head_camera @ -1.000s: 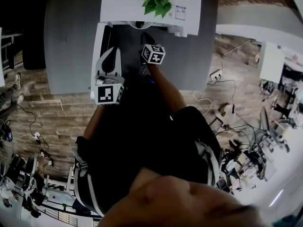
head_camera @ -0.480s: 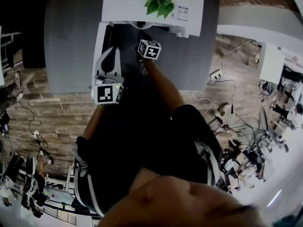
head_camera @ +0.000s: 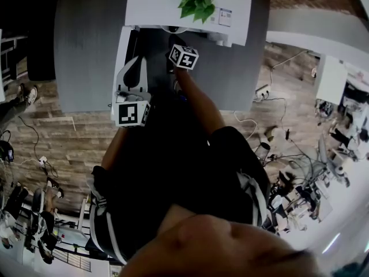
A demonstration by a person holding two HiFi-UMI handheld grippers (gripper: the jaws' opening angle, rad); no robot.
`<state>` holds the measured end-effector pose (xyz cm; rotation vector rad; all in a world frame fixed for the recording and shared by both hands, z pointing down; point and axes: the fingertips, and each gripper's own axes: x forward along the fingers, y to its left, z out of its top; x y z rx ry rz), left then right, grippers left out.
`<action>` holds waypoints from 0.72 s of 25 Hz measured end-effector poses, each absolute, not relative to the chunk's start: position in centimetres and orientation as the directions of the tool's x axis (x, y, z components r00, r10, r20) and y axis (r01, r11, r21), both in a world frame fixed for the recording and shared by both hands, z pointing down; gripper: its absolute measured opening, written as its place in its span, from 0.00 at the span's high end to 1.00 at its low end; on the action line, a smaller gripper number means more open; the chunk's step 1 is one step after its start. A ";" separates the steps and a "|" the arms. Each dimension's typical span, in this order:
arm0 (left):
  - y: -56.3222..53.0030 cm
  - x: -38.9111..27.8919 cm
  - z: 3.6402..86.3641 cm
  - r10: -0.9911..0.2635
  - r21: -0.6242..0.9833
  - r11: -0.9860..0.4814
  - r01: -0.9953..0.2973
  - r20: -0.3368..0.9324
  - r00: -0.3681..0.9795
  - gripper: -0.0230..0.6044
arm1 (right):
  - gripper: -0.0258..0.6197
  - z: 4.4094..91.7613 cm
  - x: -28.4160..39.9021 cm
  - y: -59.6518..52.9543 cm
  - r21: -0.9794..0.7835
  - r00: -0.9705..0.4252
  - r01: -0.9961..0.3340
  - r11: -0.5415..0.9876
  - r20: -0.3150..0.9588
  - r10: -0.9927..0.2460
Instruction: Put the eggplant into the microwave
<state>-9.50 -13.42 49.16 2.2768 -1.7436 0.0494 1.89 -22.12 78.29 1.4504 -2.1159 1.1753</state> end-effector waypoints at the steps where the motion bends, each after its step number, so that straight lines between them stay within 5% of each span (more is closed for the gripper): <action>1: -13.4 -9.5 49.3 -0.942 0.191 -0.238 -0.952 0.193 0.274 0.90 | 0.91 78.3 1.9 -22.2 -0.449 -0.434 -0.882 0.144 0.653 -0.620; 18: -13.7 -9.7 49.5 -0.941 0.185 -0.237 -0.954 0.201 0.273 0.90 | 0.91 77.6 1.7 -25.0 -0.475 -0.451 -0.868 0.146 0.630 -0.633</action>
